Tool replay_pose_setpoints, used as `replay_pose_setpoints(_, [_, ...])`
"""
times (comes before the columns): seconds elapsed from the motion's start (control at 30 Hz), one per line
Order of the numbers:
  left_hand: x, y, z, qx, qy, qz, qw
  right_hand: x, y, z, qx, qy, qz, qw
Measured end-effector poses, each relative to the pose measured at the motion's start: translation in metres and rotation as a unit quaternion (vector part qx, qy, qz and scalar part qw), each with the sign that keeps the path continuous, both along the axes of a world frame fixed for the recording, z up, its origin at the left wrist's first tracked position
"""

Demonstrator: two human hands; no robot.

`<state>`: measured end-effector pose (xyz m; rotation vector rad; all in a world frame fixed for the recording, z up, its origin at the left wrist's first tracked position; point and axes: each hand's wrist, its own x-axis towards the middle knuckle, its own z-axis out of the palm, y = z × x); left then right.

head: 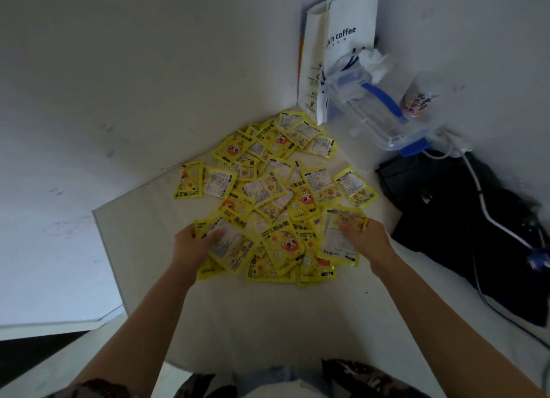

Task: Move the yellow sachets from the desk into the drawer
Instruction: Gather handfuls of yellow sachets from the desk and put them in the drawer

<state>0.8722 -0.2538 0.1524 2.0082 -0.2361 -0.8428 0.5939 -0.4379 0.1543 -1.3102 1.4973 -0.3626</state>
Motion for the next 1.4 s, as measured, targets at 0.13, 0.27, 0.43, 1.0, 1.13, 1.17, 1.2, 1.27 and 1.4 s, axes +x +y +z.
replay_pose_setpoints(0.13, [-0.029,0.027,0.002,-0.025,0.031,0.053,0.998,-0.015,0.022,0.005,0.027,-0.045,0.0,0.999])
replay_pose_setpoints(0.27, [-0.069,0.052,0.004,-0.064,0.071,0.096,0.991,-0.03,0.048,0.001,0.058,-0.07,-0.007,0.996])
replay_pose_setpoints(0.43, [-0.11,0.076,0.001,-0.077,0.098,0.117,0.985,-0.048,0.082,0.0,0.08,-0.099,-0.011,0.992])
replay_pose_setpoints(1.0, [-0.188,0.202,-0.011,-0.092,0.178,-0.045,0.979,-0.145,0.283,-0.006,0.013,-0.049,-0.134,0.99])
replay_pose_setpoints(1.13, [-0.212,0.243,-0.011,-0.083,0.182,-0.088,0.976,-0.179,0.349,-0.006,0.016,-0.058,-0.199,0.978])
replay_pose_setpoints(1.17, [-0.22,0.251,-0.011,-0.085,0.185,-0.099,0.974,-0.189,0.363,-0.006,0.018,-0.058,-0.21,0.976])
replay_pose_setpoints(1.2, [-0.228,0.259,-0.01,-0.082,0.19,-0.11,0.972,-0.198,0.377,-0.007,0.021,-0.057,-0.223,0.973])
replay_pose_setpoints(1.27, [-0.246,0.272,-0.011,-0.07,0.191,-0.136,0.97,-0.218,0.401,-0.003,0.023,-0.055,-0.251,0.966])
replay_pose_setpoints(1.4, [-0.287,0.287,-0.01,-0.052,0.186,-0.181,0.964,-0.264,0.44,0.0,0.013,-0.055,-0.292,0.955])
